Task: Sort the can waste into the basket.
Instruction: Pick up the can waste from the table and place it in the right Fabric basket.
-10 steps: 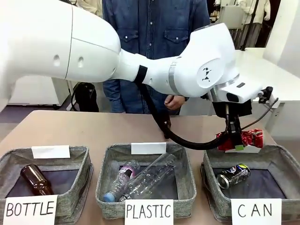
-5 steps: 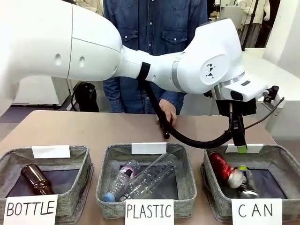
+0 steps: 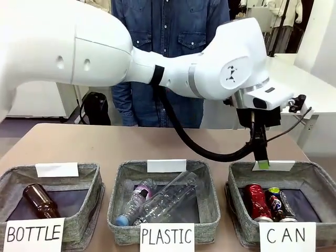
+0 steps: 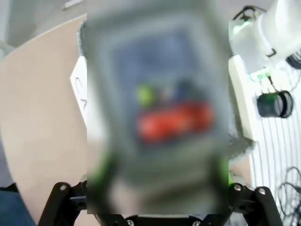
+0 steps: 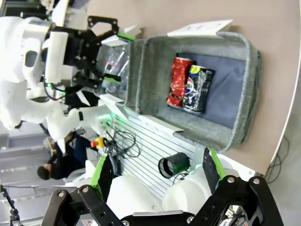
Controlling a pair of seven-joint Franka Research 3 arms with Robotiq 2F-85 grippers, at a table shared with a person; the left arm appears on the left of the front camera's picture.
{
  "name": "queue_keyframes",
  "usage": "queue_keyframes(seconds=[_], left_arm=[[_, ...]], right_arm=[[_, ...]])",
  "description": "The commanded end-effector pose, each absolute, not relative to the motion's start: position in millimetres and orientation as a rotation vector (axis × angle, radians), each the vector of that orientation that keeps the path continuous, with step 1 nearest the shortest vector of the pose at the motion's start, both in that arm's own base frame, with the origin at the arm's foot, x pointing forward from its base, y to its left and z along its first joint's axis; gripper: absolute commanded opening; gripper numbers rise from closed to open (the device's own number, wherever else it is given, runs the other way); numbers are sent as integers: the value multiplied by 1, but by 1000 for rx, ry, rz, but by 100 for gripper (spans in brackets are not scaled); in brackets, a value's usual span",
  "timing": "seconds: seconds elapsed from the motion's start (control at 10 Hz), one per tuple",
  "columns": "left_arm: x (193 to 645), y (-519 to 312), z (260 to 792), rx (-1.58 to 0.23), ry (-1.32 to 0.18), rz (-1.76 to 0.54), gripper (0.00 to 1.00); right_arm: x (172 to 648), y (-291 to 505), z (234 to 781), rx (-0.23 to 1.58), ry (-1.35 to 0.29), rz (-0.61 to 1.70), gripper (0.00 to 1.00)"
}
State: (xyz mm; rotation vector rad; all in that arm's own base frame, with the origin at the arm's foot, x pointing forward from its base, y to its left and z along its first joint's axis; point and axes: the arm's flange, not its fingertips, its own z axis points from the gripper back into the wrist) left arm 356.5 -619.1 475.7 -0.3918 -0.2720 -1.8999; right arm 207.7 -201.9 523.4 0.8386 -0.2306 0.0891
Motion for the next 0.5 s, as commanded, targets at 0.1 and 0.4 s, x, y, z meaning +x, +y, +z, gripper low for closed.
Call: queue_keyframes(seconds=[0.1,0.4], left_arm=[[305,-540,528,-237,-256,-1863,100],[244,-424,564,-165,-324,-1735,100]], right_arm=[[226,-186,524,842,-183,175,100],[261,-146,530,815,-103,273,100]])
